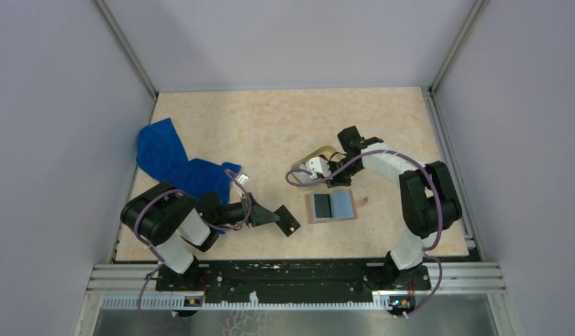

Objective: Put the credit cards into the card holder
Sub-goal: Move the storage box to the center of the board.

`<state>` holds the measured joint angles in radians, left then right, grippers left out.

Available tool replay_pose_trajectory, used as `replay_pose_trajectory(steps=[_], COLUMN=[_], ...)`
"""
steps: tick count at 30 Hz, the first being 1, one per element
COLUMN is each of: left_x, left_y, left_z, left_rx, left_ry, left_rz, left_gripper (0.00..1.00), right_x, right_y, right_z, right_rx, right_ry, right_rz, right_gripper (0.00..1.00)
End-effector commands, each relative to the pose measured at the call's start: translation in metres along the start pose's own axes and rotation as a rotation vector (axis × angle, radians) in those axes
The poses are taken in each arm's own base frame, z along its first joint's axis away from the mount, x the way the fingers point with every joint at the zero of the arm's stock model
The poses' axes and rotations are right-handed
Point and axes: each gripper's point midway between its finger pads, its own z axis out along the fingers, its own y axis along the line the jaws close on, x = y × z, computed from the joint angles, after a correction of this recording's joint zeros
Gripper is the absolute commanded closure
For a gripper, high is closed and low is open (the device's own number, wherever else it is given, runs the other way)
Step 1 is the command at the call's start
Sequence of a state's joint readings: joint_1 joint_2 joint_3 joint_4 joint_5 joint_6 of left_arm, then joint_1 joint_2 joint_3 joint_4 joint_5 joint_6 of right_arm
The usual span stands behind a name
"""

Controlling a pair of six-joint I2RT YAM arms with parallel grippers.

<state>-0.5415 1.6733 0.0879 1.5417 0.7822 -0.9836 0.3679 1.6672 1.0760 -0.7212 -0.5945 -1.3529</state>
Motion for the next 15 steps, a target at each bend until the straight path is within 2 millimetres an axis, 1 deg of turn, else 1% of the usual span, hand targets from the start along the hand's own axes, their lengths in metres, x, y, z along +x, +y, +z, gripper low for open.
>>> replay_pose_trajectory(steps=[1,4,9,13,15], left_x=[-0.020,-0.021,-0.024,-0.027,-0.030], left_y=[-0.031,-0.033,-0.037,-0.040,-0.041], left_z=[0.004,0.004,0.006,0.011,0.016], left_rx=[0.134,0.139,0.149,0.158,0.163], left_ry=[-0.091,-0.094,-0.106,-0.115,-0.123], left_rz=[0.192,0.195,0.195,0.194,0.191], left_gripper=[1.00,1.00,1.00,1.00,1.00], right_x=[-0.014,-0.022,-0.042,-0.056,-0.061], right_y=[-0.031,-0.047,-0.090,-0.130,-0.140], right_z=[0.013,0.028,0.041,0.042,0.041], right_rx=[0.059,0.111,0.242,0.360,0.375], right_ry=[0.033,0.031,-0.008,-0.046,-0.056], right_rz=[-0.105,-0.071,0.019,0.080,0.100], right_gripper=[1.00,1.00,1.00,1.00,1.00])
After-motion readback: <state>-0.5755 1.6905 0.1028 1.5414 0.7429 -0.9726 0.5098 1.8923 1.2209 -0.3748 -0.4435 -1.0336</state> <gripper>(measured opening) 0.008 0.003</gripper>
